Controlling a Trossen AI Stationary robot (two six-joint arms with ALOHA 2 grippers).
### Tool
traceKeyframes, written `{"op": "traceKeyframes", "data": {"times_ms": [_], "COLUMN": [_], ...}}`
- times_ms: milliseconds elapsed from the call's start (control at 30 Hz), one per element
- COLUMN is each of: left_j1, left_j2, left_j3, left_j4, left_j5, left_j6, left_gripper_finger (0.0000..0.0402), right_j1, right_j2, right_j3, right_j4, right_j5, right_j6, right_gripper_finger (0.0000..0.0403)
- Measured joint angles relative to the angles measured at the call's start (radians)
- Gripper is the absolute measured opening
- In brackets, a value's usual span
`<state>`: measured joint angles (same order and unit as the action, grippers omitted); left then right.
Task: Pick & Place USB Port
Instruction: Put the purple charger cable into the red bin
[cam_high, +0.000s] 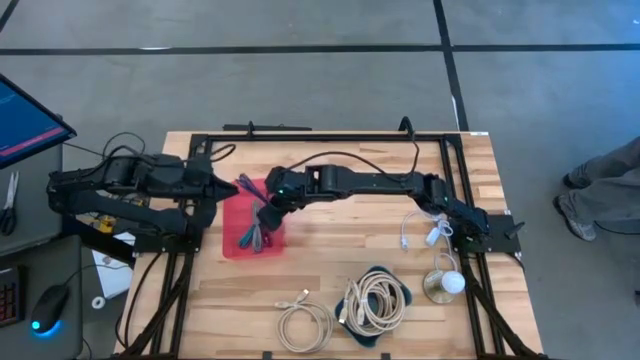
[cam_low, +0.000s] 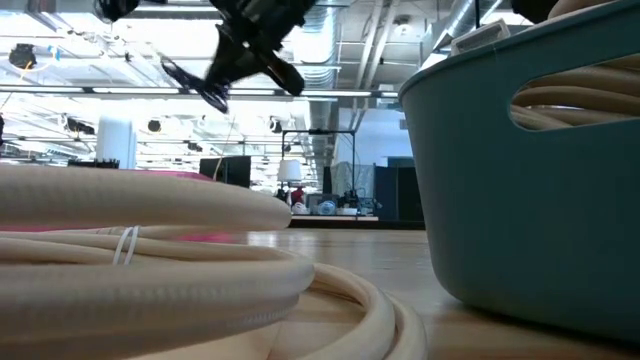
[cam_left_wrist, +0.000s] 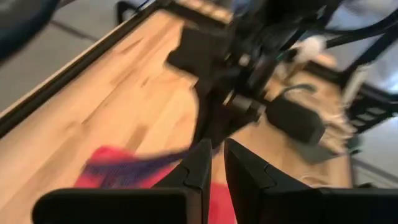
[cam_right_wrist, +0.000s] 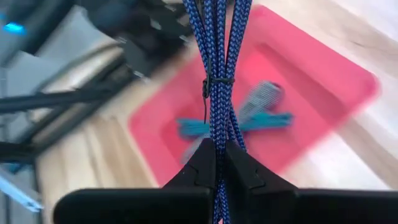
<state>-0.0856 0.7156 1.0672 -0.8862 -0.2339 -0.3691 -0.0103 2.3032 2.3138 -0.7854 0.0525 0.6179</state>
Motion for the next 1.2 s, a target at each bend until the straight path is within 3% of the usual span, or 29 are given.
{"op": "traceKeyframes", "data": {"times_ms": [233,600,767,1200], "left_j1": [0.0,0.0,0.0,0.0], "left_j2": [0.008,0.054,0.091,0.16], "left_j3": [0.0,0.0,0.0,-0.001], "left_j4": [-0.158,-0.198,-0.198,-0.199], "left_j5": [-0.095,-0.18,-0.182,-0.188], "left_j6": [-0.003,0.022,0.024,0.058], "left_gripper_finger": [0.0062,0.0179,0.0213,0.0212], "right_j1": [-0.017,-0.006,0.009,0.038], "right_j2": [0.0,-0.006,-0.026,-0.064], "right_j3": [0.0,0.0,-0.001,0.0], "right_j4": [-0.087,-0.065,-0.035,0.013], "right_j5": [0.006,-0.007,-0.006,-0.002], "right_j6": [-0.05,-0.095,-0.108,-0.147], "right_gripper_finger": [0.0,0.0,0.0,0.0]}}
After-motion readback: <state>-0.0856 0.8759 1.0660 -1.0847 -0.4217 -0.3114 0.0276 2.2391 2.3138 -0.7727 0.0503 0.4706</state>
